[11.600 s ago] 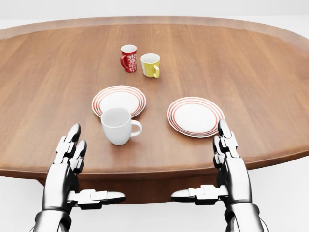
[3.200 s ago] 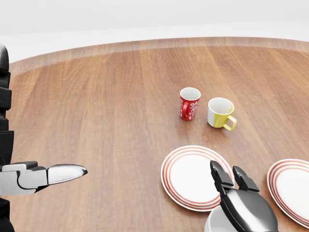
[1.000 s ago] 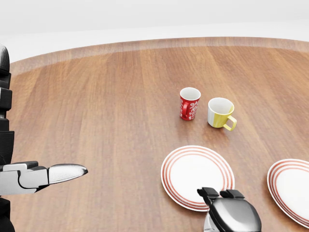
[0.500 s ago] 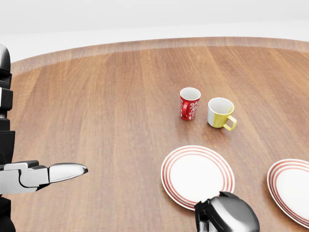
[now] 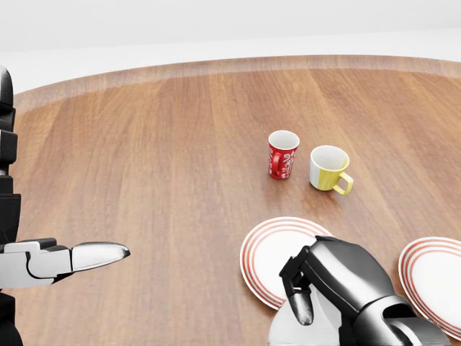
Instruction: Put the white mug on the left plate.
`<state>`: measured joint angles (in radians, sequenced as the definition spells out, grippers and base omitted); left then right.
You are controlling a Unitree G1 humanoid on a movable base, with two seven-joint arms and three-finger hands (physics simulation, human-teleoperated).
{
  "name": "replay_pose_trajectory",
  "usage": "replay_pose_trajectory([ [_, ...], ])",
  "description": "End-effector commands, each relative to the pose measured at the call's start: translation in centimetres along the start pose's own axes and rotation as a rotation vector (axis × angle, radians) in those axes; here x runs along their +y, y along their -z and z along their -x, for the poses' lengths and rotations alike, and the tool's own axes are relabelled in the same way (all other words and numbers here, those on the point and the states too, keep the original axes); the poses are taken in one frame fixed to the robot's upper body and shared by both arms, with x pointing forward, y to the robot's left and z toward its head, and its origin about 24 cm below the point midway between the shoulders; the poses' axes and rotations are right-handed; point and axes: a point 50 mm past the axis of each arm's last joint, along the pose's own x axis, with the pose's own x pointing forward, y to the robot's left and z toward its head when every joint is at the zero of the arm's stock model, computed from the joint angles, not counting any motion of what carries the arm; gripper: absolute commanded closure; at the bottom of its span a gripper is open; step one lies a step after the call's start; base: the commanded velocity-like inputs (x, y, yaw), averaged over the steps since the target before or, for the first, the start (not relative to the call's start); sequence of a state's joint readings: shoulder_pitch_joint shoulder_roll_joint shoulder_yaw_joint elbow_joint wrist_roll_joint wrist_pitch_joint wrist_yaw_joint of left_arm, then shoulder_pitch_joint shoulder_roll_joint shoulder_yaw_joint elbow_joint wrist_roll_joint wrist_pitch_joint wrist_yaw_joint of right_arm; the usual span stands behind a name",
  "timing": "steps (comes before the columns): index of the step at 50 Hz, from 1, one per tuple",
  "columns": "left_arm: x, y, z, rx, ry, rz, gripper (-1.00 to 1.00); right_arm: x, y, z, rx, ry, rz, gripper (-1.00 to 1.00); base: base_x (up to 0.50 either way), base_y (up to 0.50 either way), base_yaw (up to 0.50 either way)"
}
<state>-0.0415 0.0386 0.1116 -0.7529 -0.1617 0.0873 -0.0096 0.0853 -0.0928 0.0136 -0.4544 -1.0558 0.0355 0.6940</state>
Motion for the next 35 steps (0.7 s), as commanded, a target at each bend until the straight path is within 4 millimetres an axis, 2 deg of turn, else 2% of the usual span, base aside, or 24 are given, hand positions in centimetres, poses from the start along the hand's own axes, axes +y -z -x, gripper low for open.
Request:
replay_pose_trajectory([
  [1, 0.0, 0.0, 0.0, 0.000, -0.001, -0.001, -0.89, -4.0, -1.6, -0.3, -0.061, 0.153, 0.054, 1.00, 0.00, 0.00, 0.00],
  [6, 0.0, -0.1, -0.1, -0.004, -0.001, 0.000, -0.89, -5.5, -1.6, -1.8, -0.073, 0.166, 0.093, 1.00, 0.00, 0.00, 0.00],
  [13, 0.1, -0.1, -0.1, -0.005, -0.002, -0.002, -0.89, -8.4, -1.3, -5.1, -0.078, 0.147, 0.218, 1.00, 0.00, 0.00, 0.00],
  [21, 0.0, -0.2, -0.1, -0.009, 0.000, -0.003, -0.89, -9.4, -0.5, -8.9, -0.018, 0.081, 0.316, 1.00, 0.00, 0.00, 0.00],
  [26, 0.0, -0.2, -0.1, -0.013, -0.001, -0.001, -0.90, -9.2, -0.4, -10.9, 0.006, 0.086, 0.327, 1.00, 0.00, 0.00, 0.00],
  [35, 0.0, -0.1, -0.1, -0.007, 0.000, -0.003, -0.89, -6.8, 1.2, -14.8, 0.092, 0.053, 0.416, 1.00, 0.00, 0.00, 0.00],
])
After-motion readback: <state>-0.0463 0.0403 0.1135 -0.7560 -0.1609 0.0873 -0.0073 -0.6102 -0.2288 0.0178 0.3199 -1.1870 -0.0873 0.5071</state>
